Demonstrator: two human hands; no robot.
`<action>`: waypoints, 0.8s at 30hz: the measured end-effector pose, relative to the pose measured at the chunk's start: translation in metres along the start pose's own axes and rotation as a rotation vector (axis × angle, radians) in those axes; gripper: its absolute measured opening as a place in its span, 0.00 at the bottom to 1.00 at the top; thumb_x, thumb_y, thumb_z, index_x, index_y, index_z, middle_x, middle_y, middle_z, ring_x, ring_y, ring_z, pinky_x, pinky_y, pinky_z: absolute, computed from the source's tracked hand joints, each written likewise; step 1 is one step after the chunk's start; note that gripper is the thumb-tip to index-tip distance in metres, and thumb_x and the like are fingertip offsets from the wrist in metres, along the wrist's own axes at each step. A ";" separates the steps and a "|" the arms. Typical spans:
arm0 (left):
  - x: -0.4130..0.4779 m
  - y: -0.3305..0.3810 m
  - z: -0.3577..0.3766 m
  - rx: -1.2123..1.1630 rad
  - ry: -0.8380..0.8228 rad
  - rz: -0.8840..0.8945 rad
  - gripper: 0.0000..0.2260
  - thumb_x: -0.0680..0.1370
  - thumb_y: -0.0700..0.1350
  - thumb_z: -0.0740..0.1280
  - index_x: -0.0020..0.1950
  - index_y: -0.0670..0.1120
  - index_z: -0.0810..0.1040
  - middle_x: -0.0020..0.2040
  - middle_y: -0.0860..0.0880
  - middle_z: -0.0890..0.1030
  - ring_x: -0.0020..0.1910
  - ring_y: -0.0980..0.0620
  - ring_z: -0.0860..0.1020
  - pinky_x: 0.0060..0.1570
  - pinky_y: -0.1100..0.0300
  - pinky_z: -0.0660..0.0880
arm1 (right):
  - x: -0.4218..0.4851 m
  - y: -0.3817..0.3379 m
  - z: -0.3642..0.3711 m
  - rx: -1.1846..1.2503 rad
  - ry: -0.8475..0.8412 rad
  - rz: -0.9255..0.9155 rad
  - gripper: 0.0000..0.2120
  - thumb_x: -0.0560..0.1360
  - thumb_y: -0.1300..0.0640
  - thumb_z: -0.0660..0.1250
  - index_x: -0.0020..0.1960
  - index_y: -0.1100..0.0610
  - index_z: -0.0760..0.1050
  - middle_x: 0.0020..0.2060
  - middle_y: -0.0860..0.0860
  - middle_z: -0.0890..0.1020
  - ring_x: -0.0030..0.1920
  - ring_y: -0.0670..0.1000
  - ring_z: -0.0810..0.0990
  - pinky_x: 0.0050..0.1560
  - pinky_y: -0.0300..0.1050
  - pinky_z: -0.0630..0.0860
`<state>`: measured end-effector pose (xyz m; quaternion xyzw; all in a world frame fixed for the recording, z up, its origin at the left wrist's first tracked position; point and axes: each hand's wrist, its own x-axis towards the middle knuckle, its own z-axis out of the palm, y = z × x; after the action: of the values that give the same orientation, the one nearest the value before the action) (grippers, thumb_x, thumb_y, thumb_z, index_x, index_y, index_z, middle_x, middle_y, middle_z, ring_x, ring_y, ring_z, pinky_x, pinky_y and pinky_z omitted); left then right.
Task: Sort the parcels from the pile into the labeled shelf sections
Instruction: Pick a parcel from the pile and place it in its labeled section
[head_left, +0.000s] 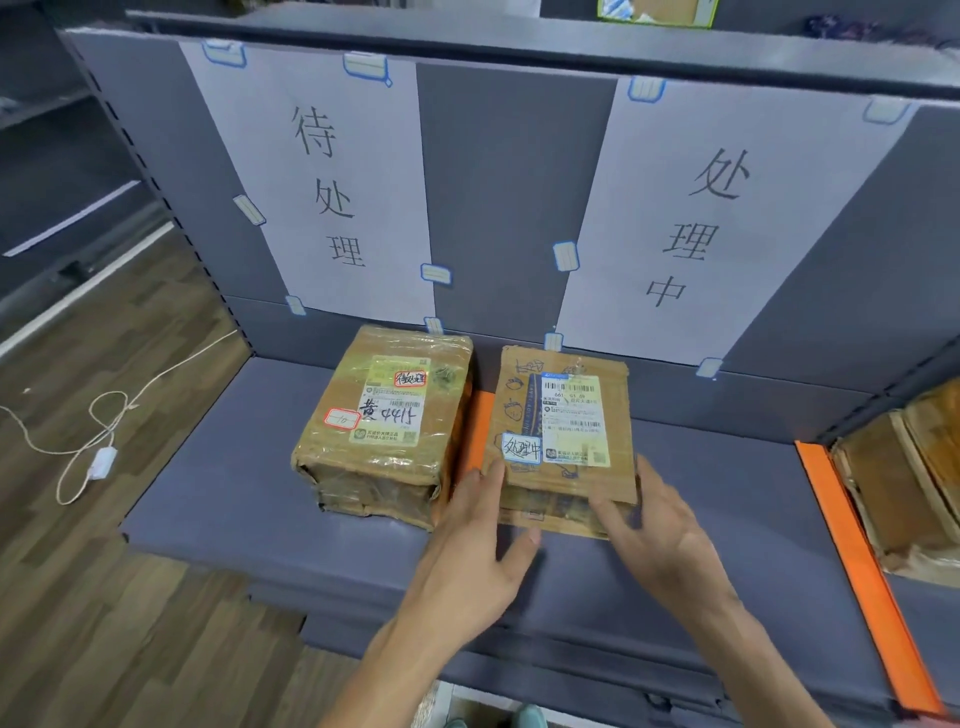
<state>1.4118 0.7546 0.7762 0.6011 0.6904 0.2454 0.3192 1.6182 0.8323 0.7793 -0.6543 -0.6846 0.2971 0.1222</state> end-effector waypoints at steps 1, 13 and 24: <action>-0.003 0.001 0.000 0.012 -0.014 0.006 0.36 0.83 0.59 0.62 0.84 0.59 0.44 0.85 0.55 0.46 0.83 0.57 0.47 0.79 0.57 0.53 | -0.008 0.000 -0.001 -0.020 0.025 -0.007 0.34 0.78 0.38 0.63 0.79 0.51 0.61 0.69 0.51 0.74 0.69 0.55 0.72 0.67 0.55 0.72; -0.015 0.040 0.024 0.180 0.004 0.290 0.28 0.83 0.54 0.64 0.82 0.54 0.60 0.84 0.52 0.51 0.83 0.55 0.46 0.81 0.57 0.47 | -0.081 0.059 -0.018 -0.193 0.108 -0.019 0.39 0.79 0.39 0.62 0.82 0.51 0.50 0.80 0.47 0.59 0.77 0.52 0.58 0.74 0.47 0.61; -0.031 0.137 0.133 0.321 -0.219 0.526 0.28 0.85 0.57 0.58 0.84 0.57 0.53 0.85 0.55 0.44 0.82 0.58 0.38 0.80 0.57 0.43 | -0.170 0.173 -0.079 -0.175 0.316 0.114 0.36 0.78 0.45 0.67 0.81 0.54 0.58 0.78 0.47 0.63 0.79 0.49 0.59 0.76 0.48 0.59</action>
<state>1.6042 0.7396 0.7901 0.8243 0.5029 0.1412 0.2185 1.8238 0.6817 0.7820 -0.7388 -0.6418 0.1362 0.1539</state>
